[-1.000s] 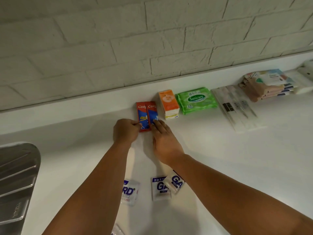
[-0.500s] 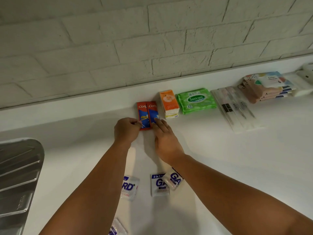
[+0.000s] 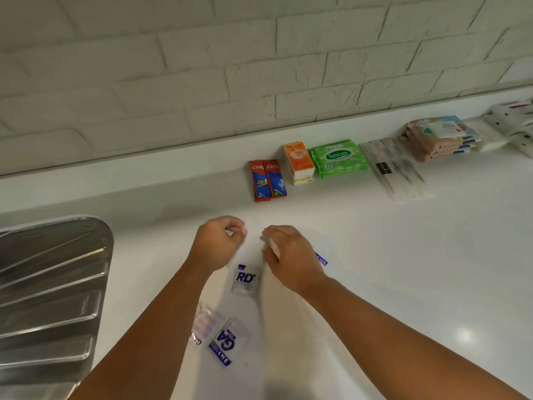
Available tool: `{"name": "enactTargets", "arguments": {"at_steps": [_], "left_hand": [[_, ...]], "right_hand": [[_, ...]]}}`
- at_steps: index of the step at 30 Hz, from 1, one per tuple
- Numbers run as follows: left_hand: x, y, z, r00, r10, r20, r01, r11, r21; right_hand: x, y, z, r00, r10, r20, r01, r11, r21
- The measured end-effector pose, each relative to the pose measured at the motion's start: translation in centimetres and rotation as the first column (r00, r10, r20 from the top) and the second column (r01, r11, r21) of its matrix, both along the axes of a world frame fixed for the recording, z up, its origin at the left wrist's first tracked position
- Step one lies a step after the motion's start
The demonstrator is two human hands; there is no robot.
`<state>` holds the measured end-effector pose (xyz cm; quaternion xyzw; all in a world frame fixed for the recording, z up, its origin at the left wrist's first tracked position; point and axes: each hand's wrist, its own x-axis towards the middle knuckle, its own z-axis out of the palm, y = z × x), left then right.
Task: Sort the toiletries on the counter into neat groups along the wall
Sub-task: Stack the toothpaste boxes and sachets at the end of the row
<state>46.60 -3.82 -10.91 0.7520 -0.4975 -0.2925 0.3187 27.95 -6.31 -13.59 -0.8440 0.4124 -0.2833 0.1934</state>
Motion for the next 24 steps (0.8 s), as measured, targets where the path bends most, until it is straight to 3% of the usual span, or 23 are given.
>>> {"name": "enactTargets", "arguments": {"at_steps": [10,20,24], "left_hand": [[0.6,7.4,-1.5,0.936,-0.283,0.21,0.265,0.958,0.106],[0.8,8.4,-2.7,0.89,-0.352,0.29,0.339,0.936,0.098],[1.1,8.1,-2.9,0.9,-0.354,0.255,0.35,0.935,0.062]], "right_hand": [[1.4,7.4,0.0,0.992,-0.059,-0.115,0.075,0.988,0.137],[3.5,7.7,-0.1,0.935,-0.129,-0.331,0.206,0.956,0.209],[4.0,6.8,0.3,0.947,-0.1,-0.304,0.188,0.943,0.276]]}}
